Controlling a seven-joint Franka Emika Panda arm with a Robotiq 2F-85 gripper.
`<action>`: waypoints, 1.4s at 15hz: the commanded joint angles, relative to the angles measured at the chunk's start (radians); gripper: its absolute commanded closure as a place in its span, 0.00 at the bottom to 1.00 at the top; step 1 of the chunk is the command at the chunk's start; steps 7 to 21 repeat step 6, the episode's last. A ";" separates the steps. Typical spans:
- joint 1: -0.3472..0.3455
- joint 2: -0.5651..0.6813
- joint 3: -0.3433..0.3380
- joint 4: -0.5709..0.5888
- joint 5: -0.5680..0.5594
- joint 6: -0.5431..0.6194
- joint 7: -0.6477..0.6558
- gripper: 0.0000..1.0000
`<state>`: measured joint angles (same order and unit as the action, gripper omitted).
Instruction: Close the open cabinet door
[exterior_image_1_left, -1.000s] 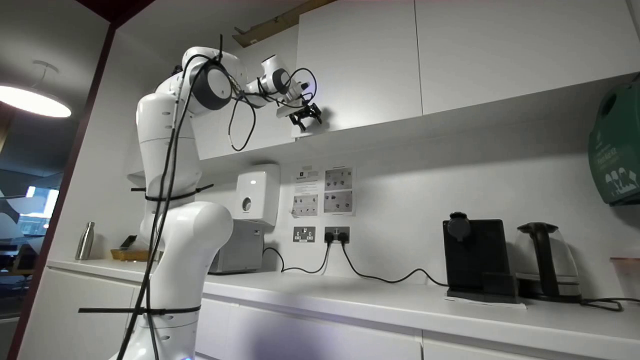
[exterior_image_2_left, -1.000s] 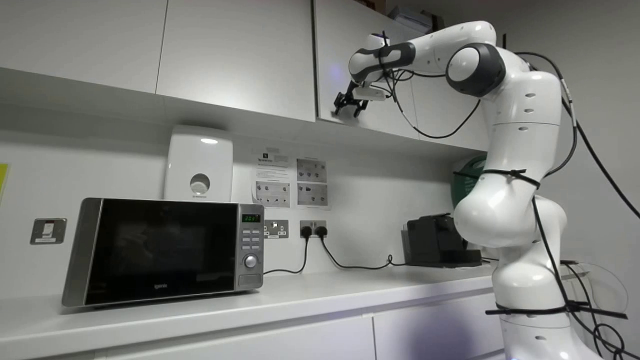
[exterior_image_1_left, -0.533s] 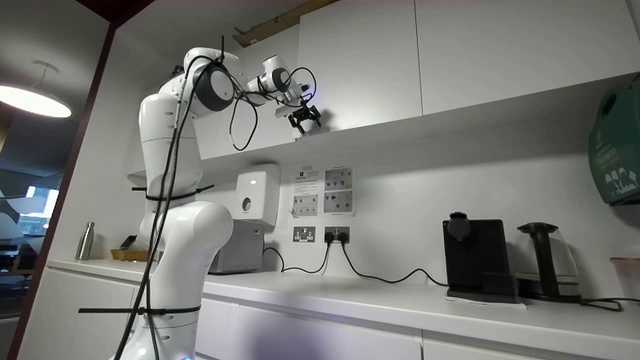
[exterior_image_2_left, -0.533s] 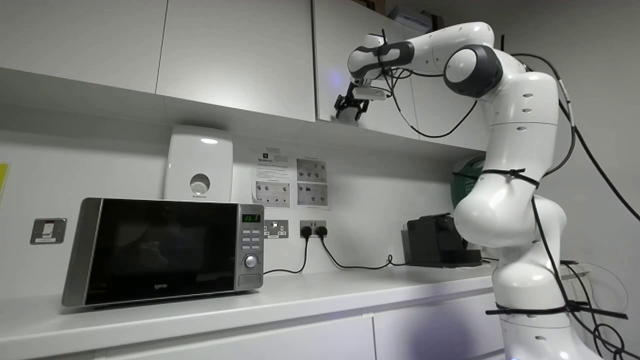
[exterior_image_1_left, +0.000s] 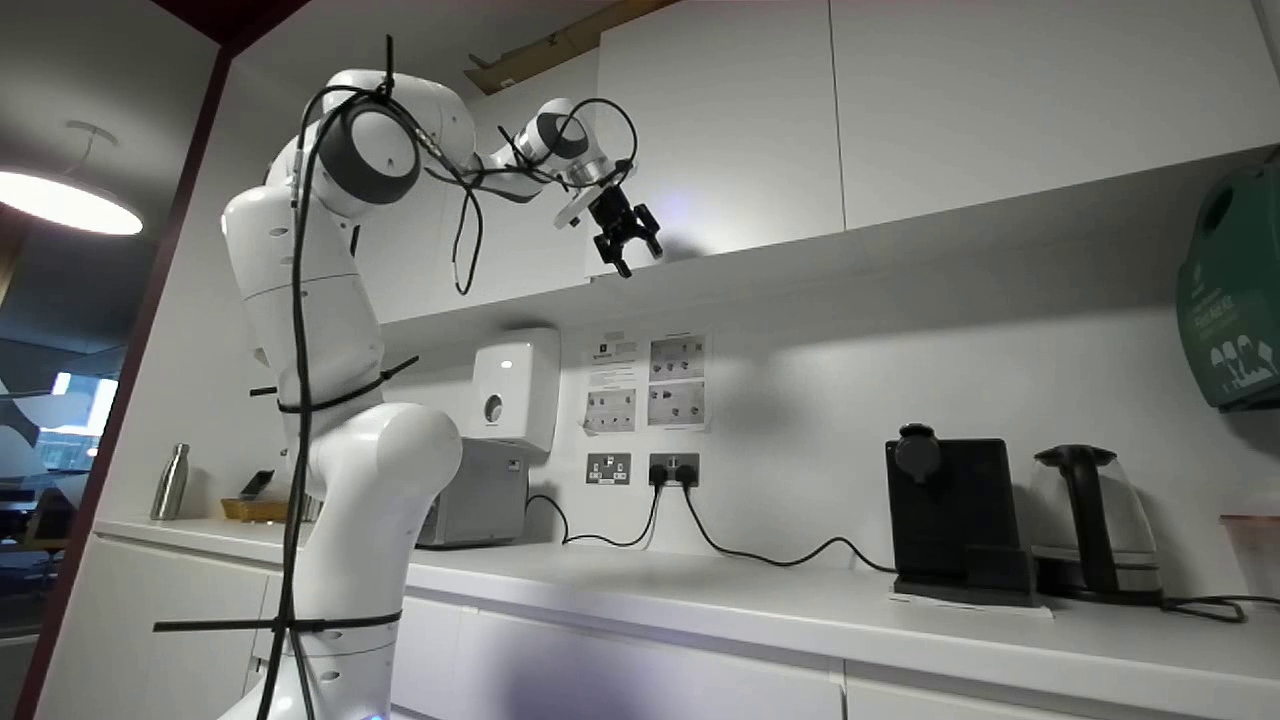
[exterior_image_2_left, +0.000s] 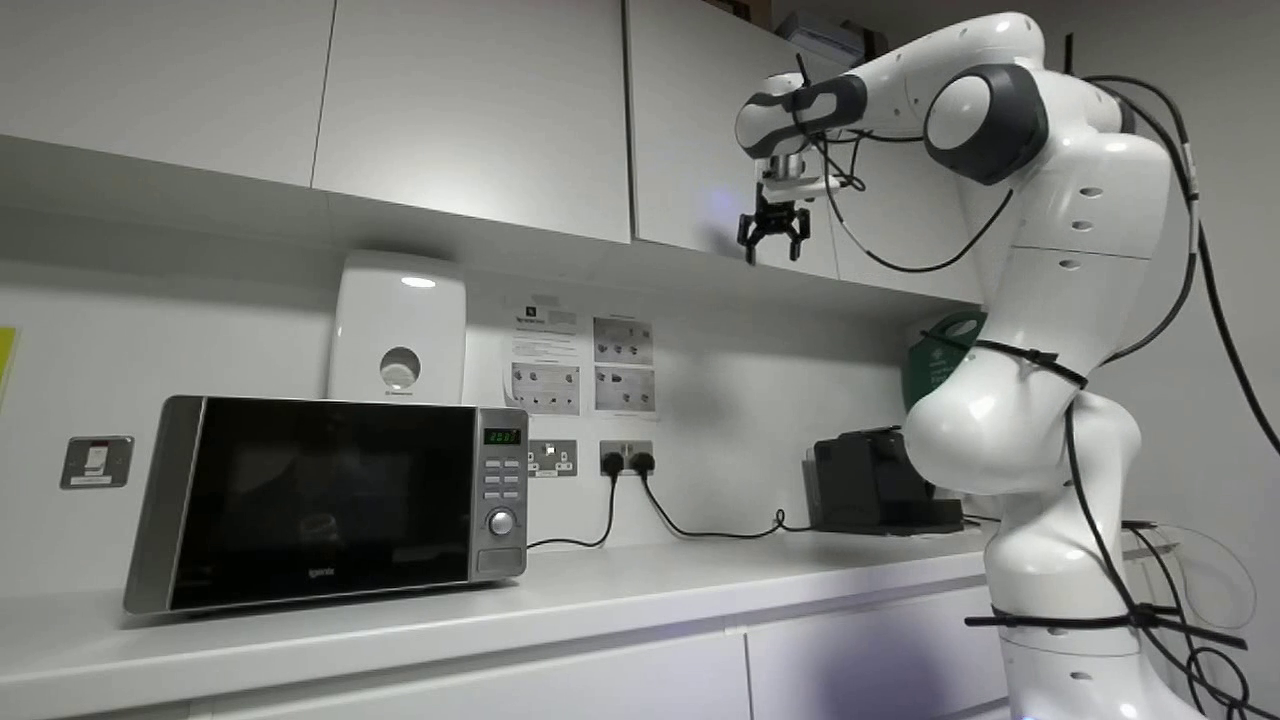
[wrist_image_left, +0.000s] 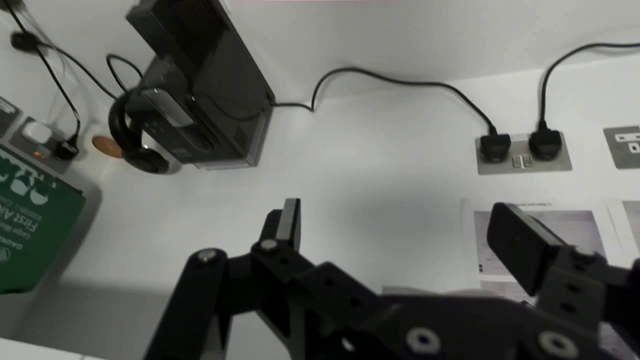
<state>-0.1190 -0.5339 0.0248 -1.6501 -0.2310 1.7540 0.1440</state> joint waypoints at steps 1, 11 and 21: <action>0.004 -0.013 -0.009 -0.015 -0.003 -0.009 0.001 0.00; 0.008 -0.008 -0.004 -0.013 -0.003 -0.008 0.001 0.00; 0.008 -0.008 -0.004 -0.013 -0.003 -0.008 0.001 0.00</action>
